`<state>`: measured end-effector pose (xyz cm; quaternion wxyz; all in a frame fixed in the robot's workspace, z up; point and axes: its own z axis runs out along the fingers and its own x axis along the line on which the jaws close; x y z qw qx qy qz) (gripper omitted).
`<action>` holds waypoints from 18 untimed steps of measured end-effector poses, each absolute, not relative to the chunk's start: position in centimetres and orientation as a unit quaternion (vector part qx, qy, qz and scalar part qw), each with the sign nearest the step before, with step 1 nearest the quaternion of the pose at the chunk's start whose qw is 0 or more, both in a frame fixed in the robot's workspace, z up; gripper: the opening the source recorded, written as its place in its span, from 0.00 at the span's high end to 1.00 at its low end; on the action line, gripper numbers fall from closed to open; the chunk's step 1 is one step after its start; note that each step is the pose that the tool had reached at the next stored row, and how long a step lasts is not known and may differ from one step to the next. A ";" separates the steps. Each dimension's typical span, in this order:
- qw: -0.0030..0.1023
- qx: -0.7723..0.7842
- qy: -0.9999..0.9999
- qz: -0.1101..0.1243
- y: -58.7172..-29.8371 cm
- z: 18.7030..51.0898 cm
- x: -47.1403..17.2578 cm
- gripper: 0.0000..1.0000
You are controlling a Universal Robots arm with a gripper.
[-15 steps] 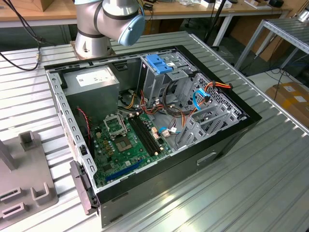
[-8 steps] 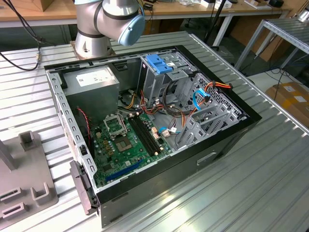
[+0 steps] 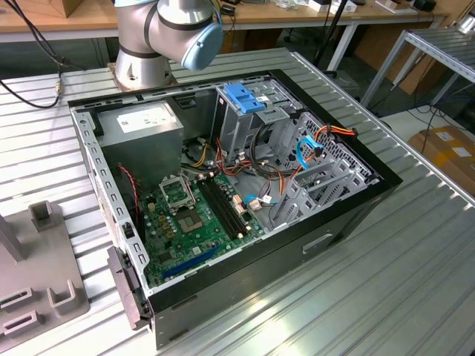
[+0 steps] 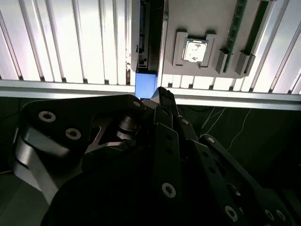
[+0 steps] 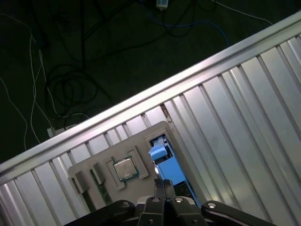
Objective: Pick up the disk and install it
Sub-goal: 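Pick up the disk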
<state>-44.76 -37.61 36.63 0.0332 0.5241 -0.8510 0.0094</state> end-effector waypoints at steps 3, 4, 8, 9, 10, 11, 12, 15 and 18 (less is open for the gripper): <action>0.033 0.524 -0.851 0.009 -37.6 36.6 -44.8 0.89; 0.033 0.524 -0.851 0.009 -37.6 36.6 -44.8 0.89; 0.033 0.530 -0.848 0.010 -37.6 36.6 -44.8 0.89; 0.033 0.533 -0.846 0.010 -37.6 36.6 -44.8 0.89; 0.033 0.538 -0.842 0.010 -37.6 36.6 -44.8 0.89; 0.033 0.544 -0.839 0.010 -37.6 36.6 -44.8 0.89; 0.033 0.549 -0.835 0.010 -37.6 36.6 -44.8 0.89; 0.033 0.565 -0.824 0.011 -37.6 36.6 -44.8 0.89; 0.033 0.575 -0.817 0.011 -37.6 36.6 -44.8 0.89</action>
